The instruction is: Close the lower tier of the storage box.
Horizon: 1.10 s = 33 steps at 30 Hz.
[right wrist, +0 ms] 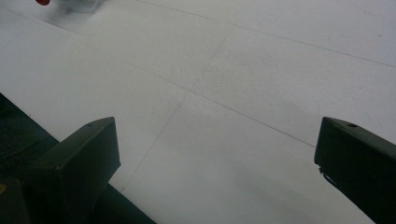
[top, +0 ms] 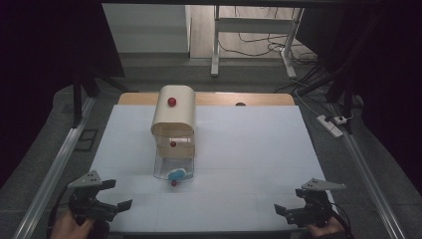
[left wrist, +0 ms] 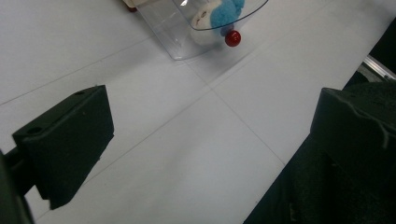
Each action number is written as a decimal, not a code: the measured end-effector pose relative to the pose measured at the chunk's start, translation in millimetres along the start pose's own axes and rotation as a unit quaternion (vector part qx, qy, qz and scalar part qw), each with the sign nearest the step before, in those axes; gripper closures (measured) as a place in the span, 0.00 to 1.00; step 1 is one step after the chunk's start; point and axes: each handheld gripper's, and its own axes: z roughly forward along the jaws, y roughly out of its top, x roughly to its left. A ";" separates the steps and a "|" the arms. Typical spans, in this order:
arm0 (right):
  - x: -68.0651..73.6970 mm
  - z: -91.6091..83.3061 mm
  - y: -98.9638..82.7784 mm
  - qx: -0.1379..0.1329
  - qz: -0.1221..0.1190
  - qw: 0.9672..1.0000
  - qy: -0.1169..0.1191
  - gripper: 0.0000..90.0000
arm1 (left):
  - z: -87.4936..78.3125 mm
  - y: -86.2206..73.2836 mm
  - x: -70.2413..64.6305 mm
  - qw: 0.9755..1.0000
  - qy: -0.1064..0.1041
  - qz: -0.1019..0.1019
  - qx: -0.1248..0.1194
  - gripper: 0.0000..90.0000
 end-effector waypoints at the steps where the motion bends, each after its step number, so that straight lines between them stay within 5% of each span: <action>1: -0.1 0.1 0.0 0.001 -0.001 1.000 0.000 0.00 | 0.8 0.6 -0.9 1.000 0.001 0.003 0.001 0.00; 21: 1.9 2.3 0.6 0.011 -0.010 1.000 0.000 0.00 | 18.4 14.0 -12.8 1.000 -0.011 0.023 0.007 0.00; 33: 2.5 3.0 0.8 0.016 -0.011 1.000 0.001 0.00 | 30.9 23.3 -19.7 0.998 -0.012 0.056 0.021 0.00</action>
